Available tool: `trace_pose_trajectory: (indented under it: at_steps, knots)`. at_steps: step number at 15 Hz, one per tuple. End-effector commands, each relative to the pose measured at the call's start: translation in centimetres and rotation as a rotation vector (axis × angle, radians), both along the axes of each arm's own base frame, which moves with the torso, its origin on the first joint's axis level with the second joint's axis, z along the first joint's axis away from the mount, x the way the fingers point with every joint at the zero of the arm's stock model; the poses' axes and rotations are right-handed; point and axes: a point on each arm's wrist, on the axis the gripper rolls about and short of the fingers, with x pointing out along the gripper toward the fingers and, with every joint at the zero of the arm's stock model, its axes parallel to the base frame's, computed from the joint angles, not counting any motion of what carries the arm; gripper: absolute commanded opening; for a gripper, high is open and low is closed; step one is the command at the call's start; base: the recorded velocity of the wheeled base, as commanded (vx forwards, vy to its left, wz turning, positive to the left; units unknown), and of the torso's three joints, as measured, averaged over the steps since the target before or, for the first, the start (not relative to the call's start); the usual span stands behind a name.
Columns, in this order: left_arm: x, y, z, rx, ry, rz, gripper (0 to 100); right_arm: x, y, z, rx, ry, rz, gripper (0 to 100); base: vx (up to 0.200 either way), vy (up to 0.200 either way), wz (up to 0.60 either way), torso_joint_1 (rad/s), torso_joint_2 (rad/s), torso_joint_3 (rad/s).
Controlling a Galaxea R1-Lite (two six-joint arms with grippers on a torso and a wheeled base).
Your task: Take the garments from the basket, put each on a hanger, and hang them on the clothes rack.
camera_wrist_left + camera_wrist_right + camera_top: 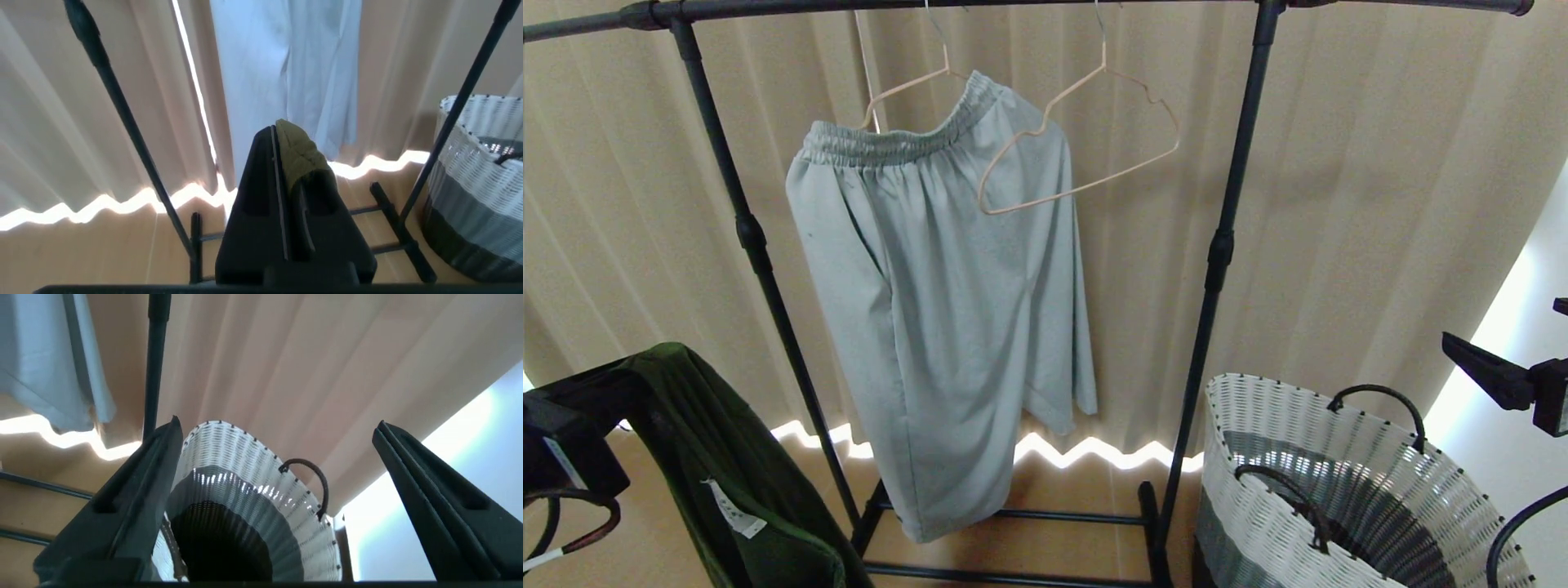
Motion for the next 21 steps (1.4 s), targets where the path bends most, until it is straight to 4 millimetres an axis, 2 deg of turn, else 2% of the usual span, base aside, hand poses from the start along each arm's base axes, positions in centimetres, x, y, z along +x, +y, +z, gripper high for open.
trace_pose_trajectory:
  at_steps: [1,8,21]
  knots:
    - [0.0,0.01,-0.1,0.002,0.003,0.001,0,-0.2,0.0,0.17,-0.001,-0.011,0.0,100,0.0,0.0,0.0,0.051,-0.32,-0.271]
    - [0.04,0.01,-0.25,0.004,0.009,0.001,0,-0.14,0.0,0.07,-0.001,-0.006,0.0,100,0.0,0.0,0.0,0.112,-0.42,-0.312]
    - [0.0,0.01,-0.49,0.025,-0.007,-0.003,0,0.02,0.0,-0.06,0.003,0.003,0.001,100,0.0,0.0,0.0,0.196,-0.49,-0.297]
